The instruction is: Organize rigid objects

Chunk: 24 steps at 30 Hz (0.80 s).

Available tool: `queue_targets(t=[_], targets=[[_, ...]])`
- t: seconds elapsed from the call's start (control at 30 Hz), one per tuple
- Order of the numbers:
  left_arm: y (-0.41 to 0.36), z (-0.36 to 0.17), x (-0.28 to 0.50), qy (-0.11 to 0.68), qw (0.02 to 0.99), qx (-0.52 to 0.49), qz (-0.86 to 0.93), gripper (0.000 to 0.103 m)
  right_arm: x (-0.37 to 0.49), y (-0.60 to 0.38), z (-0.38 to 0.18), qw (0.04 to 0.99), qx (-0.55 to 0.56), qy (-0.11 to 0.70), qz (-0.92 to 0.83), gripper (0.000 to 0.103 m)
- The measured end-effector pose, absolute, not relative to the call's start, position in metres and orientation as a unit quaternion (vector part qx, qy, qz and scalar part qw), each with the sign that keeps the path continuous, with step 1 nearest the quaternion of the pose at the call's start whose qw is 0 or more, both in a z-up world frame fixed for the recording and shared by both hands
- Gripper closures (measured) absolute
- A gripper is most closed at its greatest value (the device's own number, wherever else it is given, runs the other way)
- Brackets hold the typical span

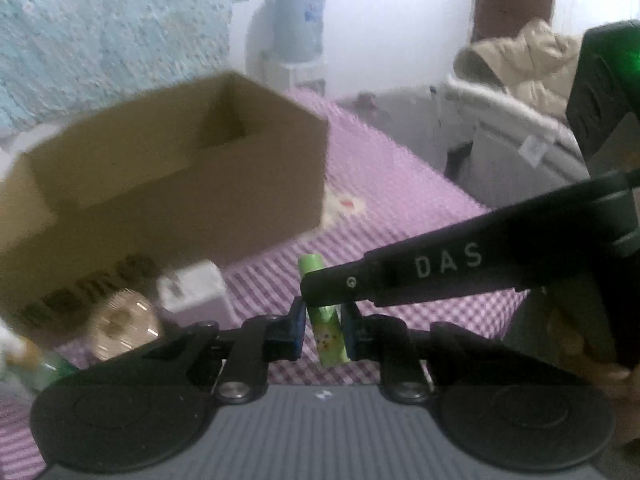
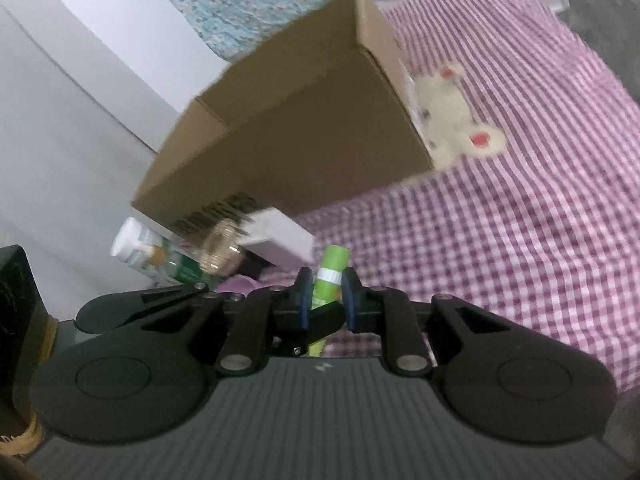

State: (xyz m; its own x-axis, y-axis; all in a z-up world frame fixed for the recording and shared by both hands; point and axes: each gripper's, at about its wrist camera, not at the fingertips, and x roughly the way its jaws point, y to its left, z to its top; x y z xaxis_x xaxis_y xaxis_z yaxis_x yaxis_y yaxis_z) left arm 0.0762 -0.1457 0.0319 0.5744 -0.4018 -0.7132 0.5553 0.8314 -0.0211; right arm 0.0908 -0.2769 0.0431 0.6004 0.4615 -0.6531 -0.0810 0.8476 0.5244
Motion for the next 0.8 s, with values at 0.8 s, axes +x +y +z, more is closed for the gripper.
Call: queue_targets(t=[0.8], targets=[[-0.043,0.116,0.232,0.402,0.897,0.0,-0.184,0.084,0.284,-0.204,0.124,0.831,0.225,0.429,0.273,0.087]])
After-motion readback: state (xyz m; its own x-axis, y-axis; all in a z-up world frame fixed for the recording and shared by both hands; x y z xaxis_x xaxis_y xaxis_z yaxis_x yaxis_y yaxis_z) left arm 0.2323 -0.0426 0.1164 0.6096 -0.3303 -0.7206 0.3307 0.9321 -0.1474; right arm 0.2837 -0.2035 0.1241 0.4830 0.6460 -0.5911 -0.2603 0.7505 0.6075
